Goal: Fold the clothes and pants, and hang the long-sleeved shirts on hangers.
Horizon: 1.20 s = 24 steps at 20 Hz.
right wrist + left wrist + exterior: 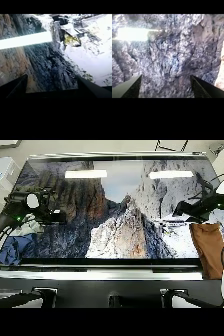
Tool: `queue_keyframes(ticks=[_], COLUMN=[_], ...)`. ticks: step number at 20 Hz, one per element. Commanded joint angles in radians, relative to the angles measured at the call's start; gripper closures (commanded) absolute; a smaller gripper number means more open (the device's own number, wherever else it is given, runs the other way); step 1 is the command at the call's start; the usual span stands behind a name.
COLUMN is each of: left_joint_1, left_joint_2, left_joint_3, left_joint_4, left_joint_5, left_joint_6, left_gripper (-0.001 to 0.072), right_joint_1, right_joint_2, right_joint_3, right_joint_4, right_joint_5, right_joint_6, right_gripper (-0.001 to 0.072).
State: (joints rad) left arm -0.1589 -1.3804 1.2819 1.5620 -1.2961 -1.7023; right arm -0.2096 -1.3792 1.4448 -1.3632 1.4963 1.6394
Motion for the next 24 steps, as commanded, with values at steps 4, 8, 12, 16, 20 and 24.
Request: queue_keyframes(ticks=[4, 8, 12, 16, 20, 24], left_joint_1=[0.0, 0.0, 0.0, 0.0, 0.0, 0.016], left_joint_2=[0.001, 0.001, 0.0, -0.01, -0.011, -0.01], left_joint_3=[0.0, 0.0, -0.001, 0.0, 0.0, 0.107], left_joint_4=[0.0, 0.0, 0.0, -0.011, -0.031, 0.043], left_joint_5=[0.0, 0.0, 0.013, 0.169, 0.233, 0.095], left_joint_6=[0.0, 0.0, -0.004, -0.011, -0.013, 0.014], left_gripper=[0.0006, 0.0006, 0.0006, 0.0006, 0.0006, 0.0003], right_joint_1=[0.001, 0.001, 0.001, 0.001, 0.001, 0.001], right_joint_2=[-0.001, -0.001, -0.001, -0.001, -0.002, -0.002], right_joint_3=[0.0, 0.0, 0.0, 0.0, 0.0, 0.0], right_joint_4=[0.0, 0.0, 0.003, 0.012, 0.008, 0.008], right_joint_5=[0.0, 0.0, -0.011, -0.156, -0.209, -0.245], right_joint_6=[0.0, 0.0, 0.017, 0.025, -0.008, -0.055], right_gripper=[0.0023, 0.0023, 0.0022, 0.0022, 0.003, 0.0029])
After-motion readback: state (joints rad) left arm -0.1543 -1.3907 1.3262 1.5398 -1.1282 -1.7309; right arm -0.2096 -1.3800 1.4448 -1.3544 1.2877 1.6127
